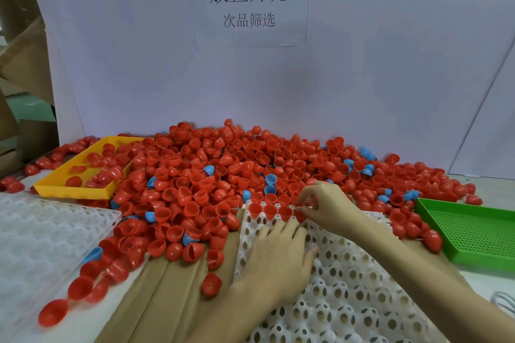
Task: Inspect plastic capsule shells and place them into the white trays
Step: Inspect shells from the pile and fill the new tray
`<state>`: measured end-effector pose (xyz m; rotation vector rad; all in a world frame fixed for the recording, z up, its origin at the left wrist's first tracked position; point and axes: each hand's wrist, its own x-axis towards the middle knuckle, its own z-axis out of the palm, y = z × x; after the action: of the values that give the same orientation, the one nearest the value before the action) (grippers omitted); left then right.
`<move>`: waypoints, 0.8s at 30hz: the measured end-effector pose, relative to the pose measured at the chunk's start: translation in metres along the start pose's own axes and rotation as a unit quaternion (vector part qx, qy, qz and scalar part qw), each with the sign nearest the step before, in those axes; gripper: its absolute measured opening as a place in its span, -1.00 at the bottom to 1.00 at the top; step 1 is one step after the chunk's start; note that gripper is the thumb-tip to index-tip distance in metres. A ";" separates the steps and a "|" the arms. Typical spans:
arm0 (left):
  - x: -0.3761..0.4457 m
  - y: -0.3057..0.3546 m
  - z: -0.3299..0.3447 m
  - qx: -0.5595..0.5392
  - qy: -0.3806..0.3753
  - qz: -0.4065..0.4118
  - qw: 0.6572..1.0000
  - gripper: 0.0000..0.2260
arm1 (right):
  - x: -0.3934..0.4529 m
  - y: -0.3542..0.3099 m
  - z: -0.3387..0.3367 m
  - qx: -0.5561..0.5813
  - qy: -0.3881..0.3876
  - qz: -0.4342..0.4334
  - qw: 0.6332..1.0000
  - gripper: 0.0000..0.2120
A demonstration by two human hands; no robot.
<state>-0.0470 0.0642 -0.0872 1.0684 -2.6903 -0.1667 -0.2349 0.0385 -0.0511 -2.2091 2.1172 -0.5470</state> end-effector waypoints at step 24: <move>0.004 -0.015 -0.007 -0.020 0.010 0.053 0.998 -0.56 | 0.083 -0.024 0.017 -0.005 0.095 0.019 0.995 -0.85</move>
<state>-0.0381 0.0506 -0.0822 0.9079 -2.7048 -0.1893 -0.2068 -0.0447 -0.0415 -2.1972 2.2480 -0.7748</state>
